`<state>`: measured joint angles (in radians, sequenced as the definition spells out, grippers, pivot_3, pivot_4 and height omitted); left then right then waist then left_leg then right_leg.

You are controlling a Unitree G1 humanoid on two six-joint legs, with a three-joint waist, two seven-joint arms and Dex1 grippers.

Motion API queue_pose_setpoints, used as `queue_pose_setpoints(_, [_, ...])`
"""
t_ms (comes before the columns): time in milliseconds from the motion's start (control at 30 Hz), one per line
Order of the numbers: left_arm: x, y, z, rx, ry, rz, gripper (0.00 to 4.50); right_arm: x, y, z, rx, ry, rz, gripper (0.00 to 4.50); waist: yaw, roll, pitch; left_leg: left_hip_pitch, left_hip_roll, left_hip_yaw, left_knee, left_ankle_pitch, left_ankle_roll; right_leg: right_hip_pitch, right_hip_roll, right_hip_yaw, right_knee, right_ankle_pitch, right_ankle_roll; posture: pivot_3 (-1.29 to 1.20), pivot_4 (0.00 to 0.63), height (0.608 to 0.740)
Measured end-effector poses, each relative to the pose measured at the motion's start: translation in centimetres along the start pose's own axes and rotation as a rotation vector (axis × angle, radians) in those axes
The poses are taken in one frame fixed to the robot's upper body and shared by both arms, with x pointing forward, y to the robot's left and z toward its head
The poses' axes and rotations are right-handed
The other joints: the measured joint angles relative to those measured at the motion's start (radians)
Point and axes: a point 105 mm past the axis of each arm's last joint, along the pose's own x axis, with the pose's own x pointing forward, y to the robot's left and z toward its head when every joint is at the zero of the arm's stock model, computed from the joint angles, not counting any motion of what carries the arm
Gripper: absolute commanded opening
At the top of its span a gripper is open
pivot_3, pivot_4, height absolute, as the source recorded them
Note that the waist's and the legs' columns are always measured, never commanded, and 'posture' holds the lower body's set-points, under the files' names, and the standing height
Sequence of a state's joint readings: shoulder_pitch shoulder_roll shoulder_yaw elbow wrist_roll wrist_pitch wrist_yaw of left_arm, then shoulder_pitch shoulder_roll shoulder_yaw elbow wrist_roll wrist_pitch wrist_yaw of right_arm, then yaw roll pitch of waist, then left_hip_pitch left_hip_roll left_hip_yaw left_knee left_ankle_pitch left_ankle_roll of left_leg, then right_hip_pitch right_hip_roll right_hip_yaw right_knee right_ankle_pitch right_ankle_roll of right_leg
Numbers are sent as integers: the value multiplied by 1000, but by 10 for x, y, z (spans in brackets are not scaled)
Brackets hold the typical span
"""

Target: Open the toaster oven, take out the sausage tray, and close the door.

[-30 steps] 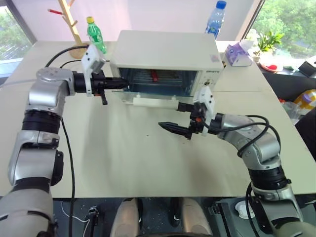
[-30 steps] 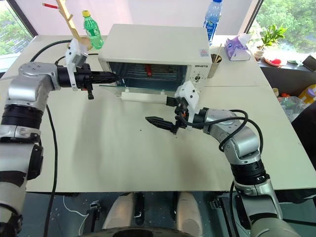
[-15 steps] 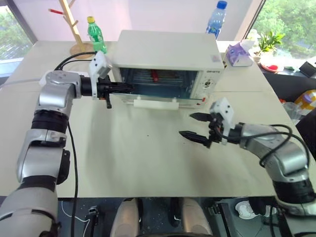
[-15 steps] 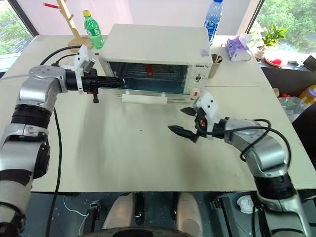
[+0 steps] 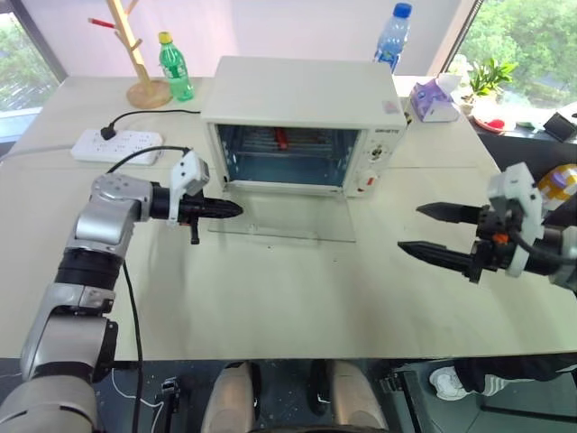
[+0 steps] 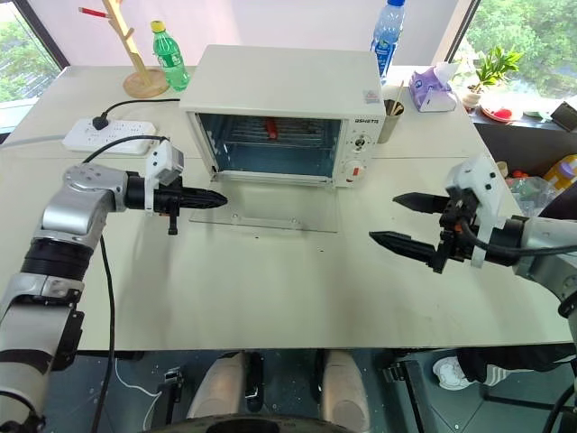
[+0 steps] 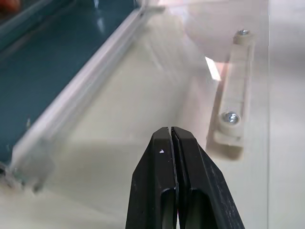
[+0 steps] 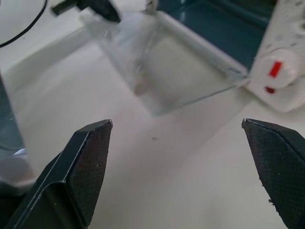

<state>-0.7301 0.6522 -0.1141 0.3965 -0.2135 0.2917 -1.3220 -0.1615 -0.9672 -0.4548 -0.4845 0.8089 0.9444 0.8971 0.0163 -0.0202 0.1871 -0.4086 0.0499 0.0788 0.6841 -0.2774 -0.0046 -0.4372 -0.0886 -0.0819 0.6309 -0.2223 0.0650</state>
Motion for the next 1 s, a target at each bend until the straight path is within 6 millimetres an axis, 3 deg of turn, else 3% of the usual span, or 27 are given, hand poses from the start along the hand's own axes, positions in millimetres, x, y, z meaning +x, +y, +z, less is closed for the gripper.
queue_pose_setpoints(267, [11,6,-17,74,53,88,58,7,-6,9,-22,-36,-34,4500,-4,0,0,1,0,0,0,0,0,1,0,0,0,0,0,0,150,722])
queue_pose_setpoints(367, [10,9,-18,60,48,115,1256,11,-9,13,-24,-53,-41,4500,-4,0,-1,1,0,0,0,0,0,1,0,0,0,0,0,0,150,722])
queue_pose_setpoints(533, [-1,1,-17,-47,18,98,3815,22,-11,24,-68,-79,-49,4500,-7,0,0,1,0,0,0,0,0,0,0,0,0,0,0,0,150,722])
queue_pose_setpoints(600, [-12,-4,-4,-112,-40,80,4451,31,-11,32,-113,-94,-59,4500,-9,-1,0,0,1,0,0,0,0,-1,0,0,1,0,0,0,150,722])
queue_pose_setpoints(833, [-54,-12,79,-145,-277,75,4451,84,3,51,-288,-129,-68,4500,-5,0,0,0,0,0,0,0,0,-1,0,0,1,0,0,0,150,722])
queue_pose_setpoints(1000, [-55,-12,78,-146,-249,127,4451,132,-1,47,-582,-82,-157,4500,-11,0,0,-1,0,1,0,1,-1,-1,0,0,1,0,0,0,150,722])
